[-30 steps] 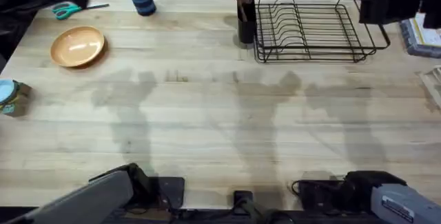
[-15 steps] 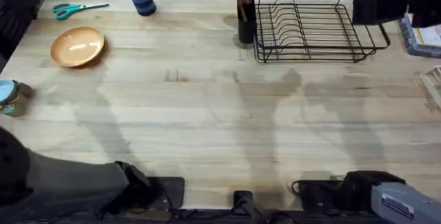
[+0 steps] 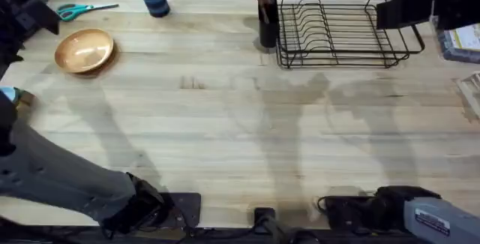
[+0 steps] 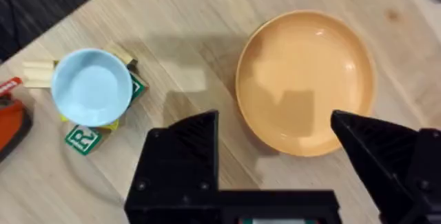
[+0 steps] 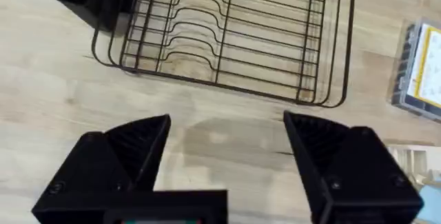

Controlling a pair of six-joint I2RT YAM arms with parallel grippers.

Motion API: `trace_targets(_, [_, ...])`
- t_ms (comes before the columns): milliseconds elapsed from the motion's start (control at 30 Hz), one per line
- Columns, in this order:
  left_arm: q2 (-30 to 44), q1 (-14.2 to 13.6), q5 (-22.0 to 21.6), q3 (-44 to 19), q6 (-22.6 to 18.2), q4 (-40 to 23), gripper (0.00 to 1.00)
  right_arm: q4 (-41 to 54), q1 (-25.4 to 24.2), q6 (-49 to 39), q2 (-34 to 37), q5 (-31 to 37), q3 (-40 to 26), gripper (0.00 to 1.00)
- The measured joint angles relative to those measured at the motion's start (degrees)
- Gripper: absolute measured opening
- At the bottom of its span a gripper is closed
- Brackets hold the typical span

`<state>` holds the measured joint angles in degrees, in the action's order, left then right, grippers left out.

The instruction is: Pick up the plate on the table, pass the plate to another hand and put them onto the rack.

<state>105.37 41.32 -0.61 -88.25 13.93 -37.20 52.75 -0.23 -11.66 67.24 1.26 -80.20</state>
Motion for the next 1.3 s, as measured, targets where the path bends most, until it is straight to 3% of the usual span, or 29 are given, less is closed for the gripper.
trace_targets(167, [10.36,0.61,-0.02,0.00,0.02,2.48,0.994,0.00,0.00,0.00,0.01,0.00,-0.01,0.993])
trace_targets(300, [13.61,0.61,-0.01,0.00,0.02,3.60,0.993,0.04,0.00,0.02,0.00,0.00,0.00,0.993])
trace_targets(633, [14.68,0.61,-0.05,-0.04,0.00,3.92,0.996,0.02,0.00,0.02,0.00,0.00,-0.01,0.993])
trace_targets(700, [14.68,0.61,-0.10,-0.04,0.00,3.88,0.960,0.04,0.00,0.02,0.00,0.00,0.00,0.992])
trace_targets(733, [14.68,0.63,-0.08,-0.04,0.04,3.84,0.914,0.02,0.00,0.02,0.00,0.00,0.00,0.993])
trace_targets(800, [14.68,0.68,0.07,-0.04,0.25,3.81,0.725,0.02,0.00,0.02,0.00,0.00,0.00,0.993])
trace_targets(967, [14.68,0.68,0.75,-0.07,0.36,3.81,0.478,0.03,0.00,0.02,0.01,0.00,0.00,0.993])
trace_targets(1133, [14.64,0.92,1.12,-0.44,1.05,3.88,0.096,0.02,0.00,0.02,0.00,0.00,0.00,0.993])
trace_targets(1300, [14.55,1.05,1.87,-1.16,1.48,3.04,0.048,0.02,0.00,0.02,0.00,0.00,0.00,0.993])
